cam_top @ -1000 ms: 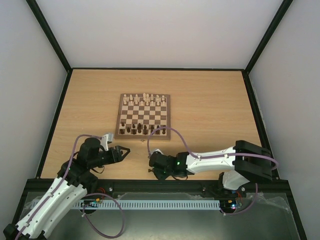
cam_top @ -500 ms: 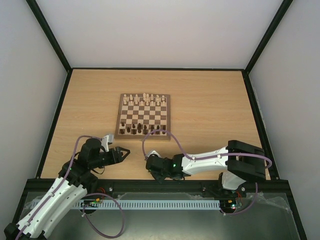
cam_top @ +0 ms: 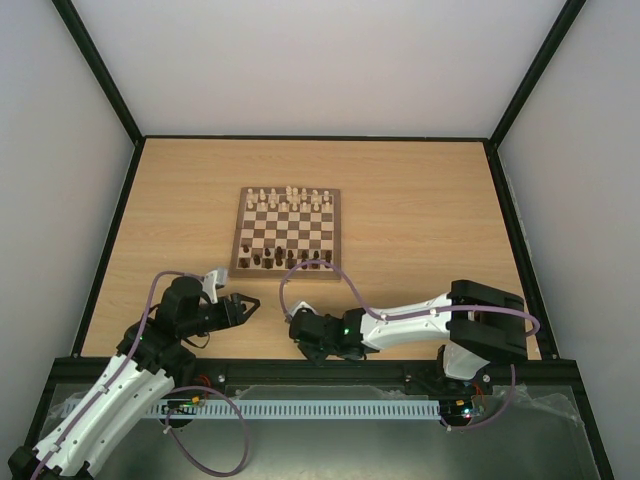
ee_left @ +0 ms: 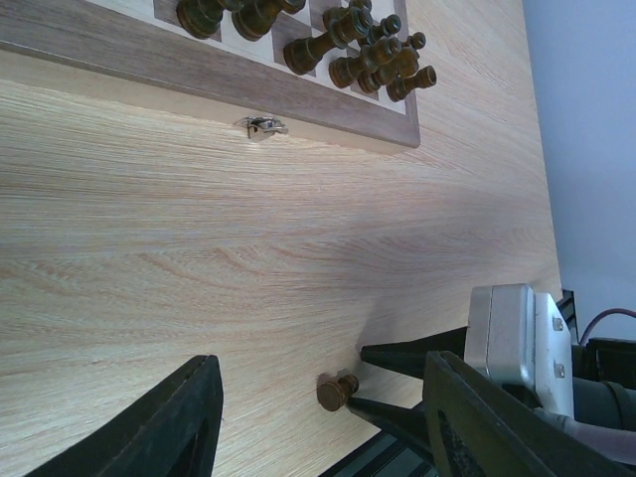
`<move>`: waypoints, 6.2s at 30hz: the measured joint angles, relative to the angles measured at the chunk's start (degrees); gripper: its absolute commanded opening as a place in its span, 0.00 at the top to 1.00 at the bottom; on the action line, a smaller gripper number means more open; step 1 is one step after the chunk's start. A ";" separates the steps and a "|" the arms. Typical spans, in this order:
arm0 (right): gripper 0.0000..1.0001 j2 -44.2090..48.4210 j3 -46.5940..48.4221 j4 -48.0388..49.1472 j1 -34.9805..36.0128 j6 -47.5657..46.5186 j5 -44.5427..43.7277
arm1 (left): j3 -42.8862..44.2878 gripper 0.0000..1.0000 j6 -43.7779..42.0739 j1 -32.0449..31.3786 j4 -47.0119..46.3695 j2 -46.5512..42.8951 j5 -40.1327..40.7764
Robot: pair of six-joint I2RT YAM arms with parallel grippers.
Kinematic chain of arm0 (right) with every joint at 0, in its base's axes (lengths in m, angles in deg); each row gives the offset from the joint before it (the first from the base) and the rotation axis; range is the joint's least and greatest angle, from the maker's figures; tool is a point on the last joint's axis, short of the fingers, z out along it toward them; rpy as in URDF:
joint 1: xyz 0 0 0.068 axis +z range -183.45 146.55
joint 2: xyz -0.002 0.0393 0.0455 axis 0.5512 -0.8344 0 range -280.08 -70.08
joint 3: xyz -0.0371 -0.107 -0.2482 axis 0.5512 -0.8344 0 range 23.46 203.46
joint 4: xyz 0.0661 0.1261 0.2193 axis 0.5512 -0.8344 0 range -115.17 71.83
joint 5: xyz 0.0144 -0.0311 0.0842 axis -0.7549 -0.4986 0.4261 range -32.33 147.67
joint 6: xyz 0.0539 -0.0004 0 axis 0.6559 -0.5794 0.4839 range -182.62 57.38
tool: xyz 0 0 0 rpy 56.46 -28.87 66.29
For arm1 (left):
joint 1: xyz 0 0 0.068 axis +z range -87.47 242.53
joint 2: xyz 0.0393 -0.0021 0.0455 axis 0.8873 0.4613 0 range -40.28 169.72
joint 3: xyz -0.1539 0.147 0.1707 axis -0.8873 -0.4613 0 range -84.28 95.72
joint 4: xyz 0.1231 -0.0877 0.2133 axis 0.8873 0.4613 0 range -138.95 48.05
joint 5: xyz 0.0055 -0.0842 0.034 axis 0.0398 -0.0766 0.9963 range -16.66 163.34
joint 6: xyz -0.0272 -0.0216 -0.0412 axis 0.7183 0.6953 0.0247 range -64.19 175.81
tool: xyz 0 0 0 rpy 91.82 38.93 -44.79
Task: Set up the chess pieces on the board
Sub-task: Pick up the chess piece at the center of the board, then place the chess piece on the chessboard.
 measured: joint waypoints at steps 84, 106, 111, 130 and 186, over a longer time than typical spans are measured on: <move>0.97 19.91 -5.07 11.13 -23.78 2.58 60.76 | -4.50 0.46 7.69 -14.21 -36.57 9.62 -21.81; 0.98 18.10 -4.74 11.37 -23.82 2.03 61.07 | -4.63 0.75 8.24 -18.40 -38.16 12.72 -19.41; 0.98 18.10 -4.74 11.34 -23.82 1.95 61.07 | -4.63 0.78 8.26 -18.47 -38.16 12.83 -19.21; 0.54 18.40 -4.39 10.27 -25.05 2.91 56.52 | -4.31 0.86 9.57 -18.91 -37.77 12.15 -14.05; 0.66 30.10 -19.43 48.92 -30.71 37.46 40.52 | -0.26 0.90 27.10 -13.62 -57.92 22.99 -2.75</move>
